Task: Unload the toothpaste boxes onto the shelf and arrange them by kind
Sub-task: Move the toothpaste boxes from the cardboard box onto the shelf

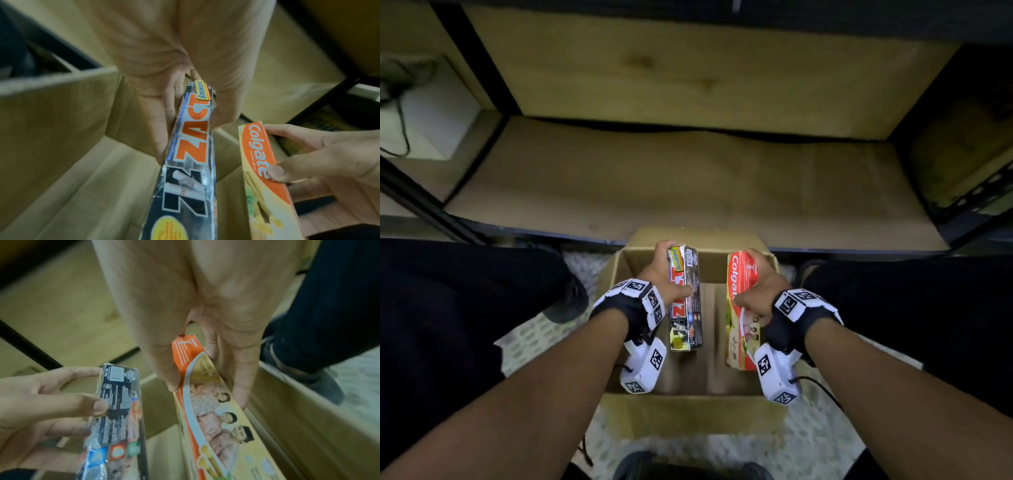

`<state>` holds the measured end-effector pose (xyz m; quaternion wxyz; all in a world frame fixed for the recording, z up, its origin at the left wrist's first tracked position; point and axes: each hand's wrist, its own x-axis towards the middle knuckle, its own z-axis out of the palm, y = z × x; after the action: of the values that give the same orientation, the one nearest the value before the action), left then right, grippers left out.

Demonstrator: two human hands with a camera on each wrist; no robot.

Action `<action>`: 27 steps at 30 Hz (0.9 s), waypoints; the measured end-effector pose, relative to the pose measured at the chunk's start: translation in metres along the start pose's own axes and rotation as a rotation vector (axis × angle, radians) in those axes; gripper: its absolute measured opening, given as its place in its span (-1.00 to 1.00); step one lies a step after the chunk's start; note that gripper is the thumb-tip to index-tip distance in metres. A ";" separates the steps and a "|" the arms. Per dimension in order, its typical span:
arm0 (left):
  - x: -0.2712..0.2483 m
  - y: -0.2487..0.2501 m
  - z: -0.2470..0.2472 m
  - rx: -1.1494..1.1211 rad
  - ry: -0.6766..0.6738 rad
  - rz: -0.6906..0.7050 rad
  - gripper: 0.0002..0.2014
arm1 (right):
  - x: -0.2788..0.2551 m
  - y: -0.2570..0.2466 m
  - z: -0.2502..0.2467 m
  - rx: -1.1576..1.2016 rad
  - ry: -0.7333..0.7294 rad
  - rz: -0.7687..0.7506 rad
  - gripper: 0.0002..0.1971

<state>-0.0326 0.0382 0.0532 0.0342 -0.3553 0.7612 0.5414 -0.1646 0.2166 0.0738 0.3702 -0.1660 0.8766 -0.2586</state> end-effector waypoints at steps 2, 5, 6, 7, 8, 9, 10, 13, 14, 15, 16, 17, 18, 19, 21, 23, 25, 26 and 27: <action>-0.009 0.012 -0.006 -0.004 0.025 0.024 -0.09 | -0.010 -0.013 -0.007 0.000 0.017 -0.022 0.11; -0.030 0.037 -0.017 0.007 0.055 0.091 -0.07 | -0.034 -0.034 -0.020 0.001 0.053 -0.090 0.13; -0.036 0.045 -0.020 -0.001 0.070 0.115 -0.07 | -0.041 -0.040 -0.025 0.010 0.060 -0.109 0.13; -0.041 0.053 -0.025 -0.015 0.092 0.144 -0.07 | -0.047 -0.047 -0.029 0.017 0.073 -0.126 0.13; -0.047 0.063 -0.029 -0.025 0.119 0.169 -0.08 | -0.055 -0.054 -0.034 0.019 0.093 -0.145 0.13; -0.054 0.073 -0.033 -0.023 0.148 0.196 -0.09 | -0.061 -0.060 -0.038 0.017 0.117 -0.163 0.14; -0.062 0.083 -0.038 -0.022 0.167 0.223 -0.11 | -0.069 -0.067 -0.042 0.021 0.135 -0.178 0.15; -0.085 0.113 -0.056 -0.040 0.194 0.292 -0.15 | -0.095 -0.087 -0.057 0.027 0.181 -0.217 0.17; -0.093 0.122 -0.063 -0.043 0.208 0.308 -0.15 | -0.105 -0.093 -0.064 0.027 0.201 -0.235 0.16; -0.101 0.131 -0.069 -0.043 0.222 0.331 -0.16 | -0.115 -0.100 -0.072 0.029 0.223 -0.256 0.15; -0.109 0.141 -0.075 -0.037 0.228 0.352 -0.16 | -0.125 -0.105 -0.080 0.034 0.243 -0.278 0.14; -0.118 0.150 -0.081 -0.027 0.231 0.378 -0.16 | -0.135 -0.111 -0.089 0.034 0.262 -0.301 0.13; -0.128 0.159 -0.086 -0.019 0.236 0.408 -0.17 | -0.145 -0.117 -0.098 0.026 0.282 -0.325 0.12; -0.137 0.168 -0.091 -0.017 0.244 0.435 -0.18 | -0.155 -0.123 -0.107 0.024 0.299 -0.345 0.11; -0.155 0.187 -0.102 -0.013 0.259 0.480 -0.20 | -0.175 -0.135 -0.124 0.041 0.330 -0.371 0.10; -0.173 0.208 -0.113 0.024 0.291 0.525 -0.21 | -0.196 -0.151 -0.141 0.018 0.366 -0.396 0.08; -0.187 0.232 -0.125 0.056 0.317 0.586 -0.23 | -0.216 -0.169 -0.162 -0.043 0.379 -0.430 0.06; -0.192 0.245 -0.132 0.068 0.333 0.614 -0.25 | -0.224 -0.178 -0.174 -0.077 0.393 -0.456 0.03; -0.196 0.257 -0.139 0.081 0.350 0.632 -0.28 | -0.233 -0.188 -0.187 -0.114 0.410 -0.485 0.00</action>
<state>0.0106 0.0604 0.4015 -0.2518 -0.1882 0.8486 0.4256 -0.1270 0.2380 0.4235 0.1034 -0.3348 0.8811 -0.3177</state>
